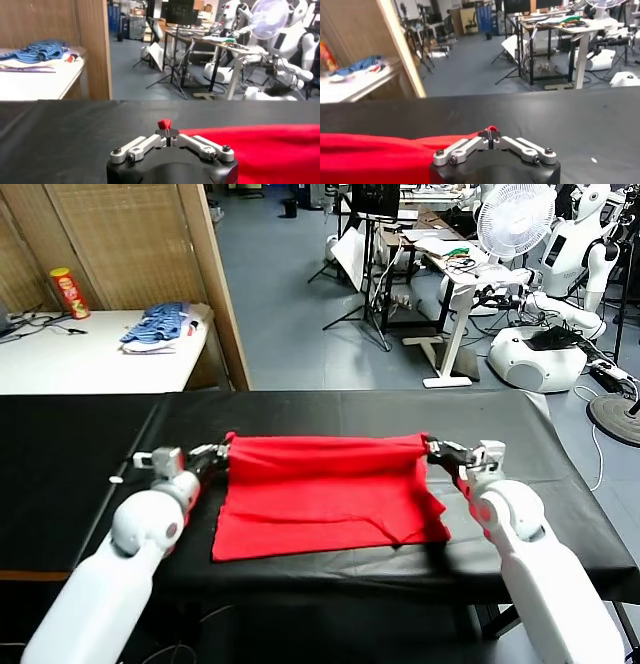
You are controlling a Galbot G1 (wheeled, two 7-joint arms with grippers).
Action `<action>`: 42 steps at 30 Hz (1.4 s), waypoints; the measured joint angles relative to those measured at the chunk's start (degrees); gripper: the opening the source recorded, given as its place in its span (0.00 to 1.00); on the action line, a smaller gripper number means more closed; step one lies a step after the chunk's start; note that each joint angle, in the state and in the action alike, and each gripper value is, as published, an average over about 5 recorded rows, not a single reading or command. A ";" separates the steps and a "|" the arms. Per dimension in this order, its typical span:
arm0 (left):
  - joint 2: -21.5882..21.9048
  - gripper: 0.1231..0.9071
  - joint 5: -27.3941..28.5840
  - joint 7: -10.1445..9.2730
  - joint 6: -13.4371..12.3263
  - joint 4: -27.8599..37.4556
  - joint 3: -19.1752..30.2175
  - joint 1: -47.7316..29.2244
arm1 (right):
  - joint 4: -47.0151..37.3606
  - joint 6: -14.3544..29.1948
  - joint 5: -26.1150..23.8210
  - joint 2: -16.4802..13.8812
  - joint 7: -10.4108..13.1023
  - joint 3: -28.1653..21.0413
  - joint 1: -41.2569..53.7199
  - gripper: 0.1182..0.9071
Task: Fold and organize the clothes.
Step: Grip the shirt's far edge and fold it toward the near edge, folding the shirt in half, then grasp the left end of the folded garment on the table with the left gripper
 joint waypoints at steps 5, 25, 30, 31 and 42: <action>0.55 0.01 2.07 -0.02 0.15 -5.14 -2.03 6.39 | 3.35 -3.33 -3.46 -0.98 0.39 -0.19 -3.46 0.01; -0.25 0.31 8.59 0.15 2.12 -11.26 -3.59 19.57 | 7.86 -3.43 -3.02 -1.21 -0.85 4.84 -10.08 0.49; -0.61 0.66 6.63 -0.29 2.10 -12.05 -4.26 18.74 | 6.07 -1.36 -4.35 0.71 0.88 4.92 -7.71 0.79; -0.89 0.73 6.01 -0.56 1.89 -11.79 -4.22 18.26 | 5.20 -0.71 -4.97 1.39 1.21 4.59 -6.91 0.82; -6.06 0.86 1.26 -2.03 0.84 -3.24 -1.82 9.72 | -3.77 1.78 -8.48 7.77 2.19 1.16 -1.74 0.86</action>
